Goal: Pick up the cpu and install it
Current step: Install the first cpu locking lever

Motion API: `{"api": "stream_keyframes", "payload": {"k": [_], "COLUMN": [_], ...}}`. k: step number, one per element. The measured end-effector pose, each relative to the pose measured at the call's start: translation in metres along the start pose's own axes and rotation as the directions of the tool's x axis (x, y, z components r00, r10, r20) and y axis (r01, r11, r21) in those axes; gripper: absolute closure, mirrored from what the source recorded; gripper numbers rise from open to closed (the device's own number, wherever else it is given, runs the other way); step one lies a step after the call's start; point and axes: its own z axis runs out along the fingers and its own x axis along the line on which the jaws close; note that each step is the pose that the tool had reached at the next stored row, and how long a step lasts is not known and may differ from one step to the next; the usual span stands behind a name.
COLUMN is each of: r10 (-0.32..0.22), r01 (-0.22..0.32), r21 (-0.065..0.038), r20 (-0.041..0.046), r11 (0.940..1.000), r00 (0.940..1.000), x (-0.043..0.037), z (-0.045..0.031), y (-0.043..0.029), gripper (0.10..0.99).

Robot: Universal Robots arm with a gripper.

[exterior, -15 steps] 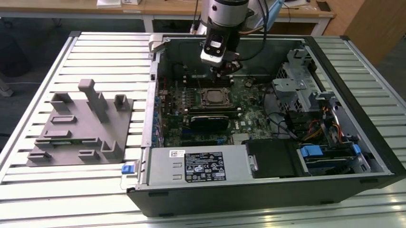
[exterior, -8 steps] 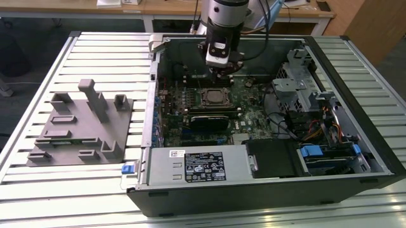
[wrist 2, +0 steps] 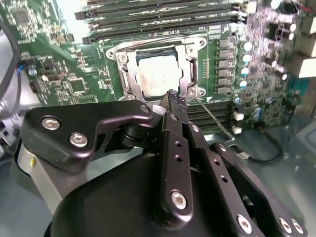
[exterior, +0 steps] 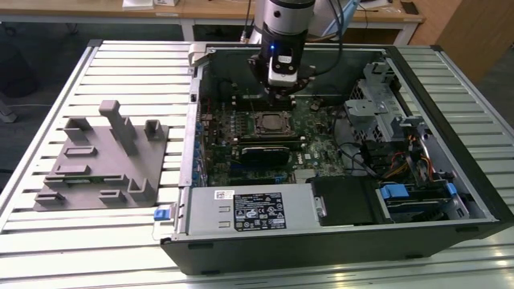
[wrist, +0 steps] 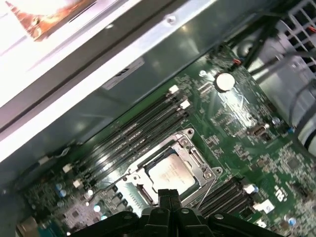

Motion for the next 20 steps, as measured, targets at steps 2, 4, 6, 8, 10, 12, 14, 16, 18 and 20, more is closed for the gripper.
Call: {"api": "stream_keyframes", "payload": {"k": [2, 4, 6, 8, 10, 12, 14, 16, 18, 20], "r10": [-0.036, -0.072, -0.108, -0.144, -0.178, -0.211, -0.245, -0.281, -0.306, -0.310], "r01": [0.036, 0.072, 0.108, 0.144, 0.178, 0.211, 0.245, 0.281, 0.306, 0.310], "r21": [0.001, 0.002, 0.003, 0.005, 0.006, 0.007, 0.008, 0.009, 0.009, 0.006], "r20": [-0.0004, -0.0009, -0.0017, -0.0027, -0.0037, -0.0047, -0.0058, -0.0068, -0.0054, 0.0033], "r11": [0.9994, 0.9974, 0.9942, 0.9896, 0.9841, 0.9775, 0.9694, 0.9595, 0.9520, 0.9508], "r00": [0.9994, 0.9974, 0.9942, 0.9896, 0.9841, 0.9775, 0.9695, 0.9596, 0.9521, 0.9508], "x": [0.0000, 0.0000, 0.0000, 0.0000, 0.0000, 0.0000, -0.0001, -0.0001, -0.0001, -0.0001], "z": [0.0002, 0.0004, 0.0006, 0.0008, 0.0010, 0.0012, 0.0014, 0.0016, 0.0017, 0.0020], "y": [0.0000, 0.0000, 0.0000, 0.0000, 0.0000, 0.0000, 0.0000, 0.0000, 0.0000, 0.0000], "gripper": [0.980, 0.980, 0.980, 0.980, 0.980, 0.980, 0.980, 0.980, 0.980, 0.980]}}
